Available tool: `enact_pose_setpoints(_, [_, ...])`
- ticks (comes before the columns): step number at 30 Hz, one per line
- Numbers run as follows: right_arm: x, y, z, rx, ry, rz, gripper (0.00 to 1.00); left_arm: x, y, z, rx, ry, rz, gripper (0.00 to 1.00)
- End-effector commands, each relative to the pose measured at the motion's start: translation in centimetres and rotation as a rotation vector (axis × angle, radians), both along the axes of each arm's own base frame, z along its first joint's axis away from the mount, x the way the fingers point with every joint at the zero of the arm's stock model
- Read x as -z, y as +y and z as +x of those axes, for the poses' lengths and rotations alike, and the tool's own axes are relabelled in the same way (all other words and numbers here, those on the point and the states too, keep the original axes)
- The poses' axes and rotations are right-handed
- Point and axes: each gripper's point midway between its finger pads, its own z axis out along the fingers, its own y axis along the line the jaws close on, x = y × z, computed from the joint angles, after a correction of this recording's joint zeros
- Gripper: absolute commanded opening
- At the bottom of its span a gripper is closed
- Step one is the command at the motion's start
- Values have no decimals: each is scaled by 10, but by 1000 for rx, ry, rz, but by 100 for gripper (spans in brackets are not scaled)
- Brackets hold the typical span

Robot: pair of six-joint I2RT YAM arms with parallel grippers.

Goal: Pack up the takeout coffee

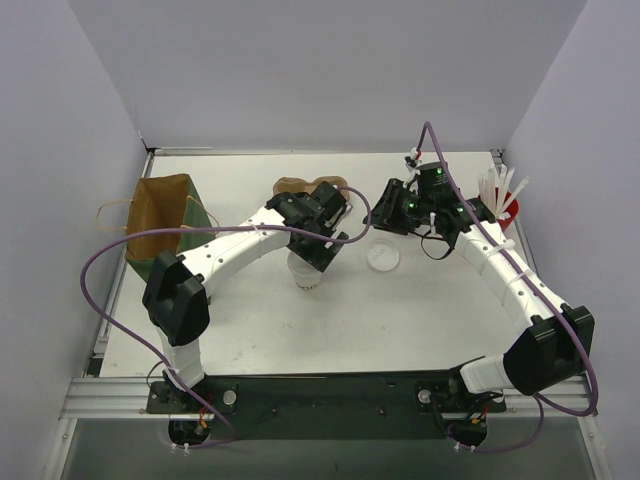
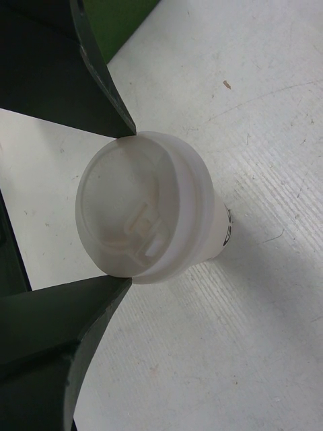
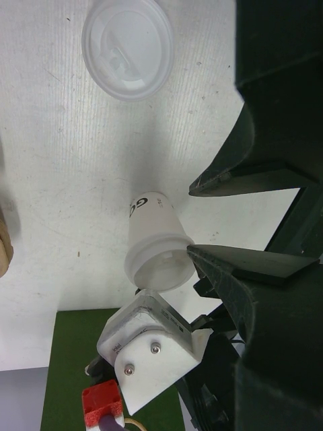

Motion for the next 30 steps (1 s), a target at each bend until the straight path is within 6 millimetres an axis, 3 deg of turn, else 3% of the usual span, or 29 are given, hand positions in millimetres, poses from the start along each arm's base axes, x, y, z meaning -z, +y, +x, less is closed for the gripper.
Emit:
enact_pose_setpoints(1, [-1,1,3,-15,-17,-15,31,-18,-4,7,6,-50,-52,92])
enact_pose_setpoints(17, [2,2,2,-19,-11,-19,31,-22,-2,8,-9,-56,-87,97])
enact_pose_setpoints(26, [3,2,2,-19,-8,-24,31,-60,-6,19,-28,-113,-237,97])
enact_pose_setpoints(30, [4,2,1,-20,-6,-30,31,-67,-9,16,-14,-100,-288,97])
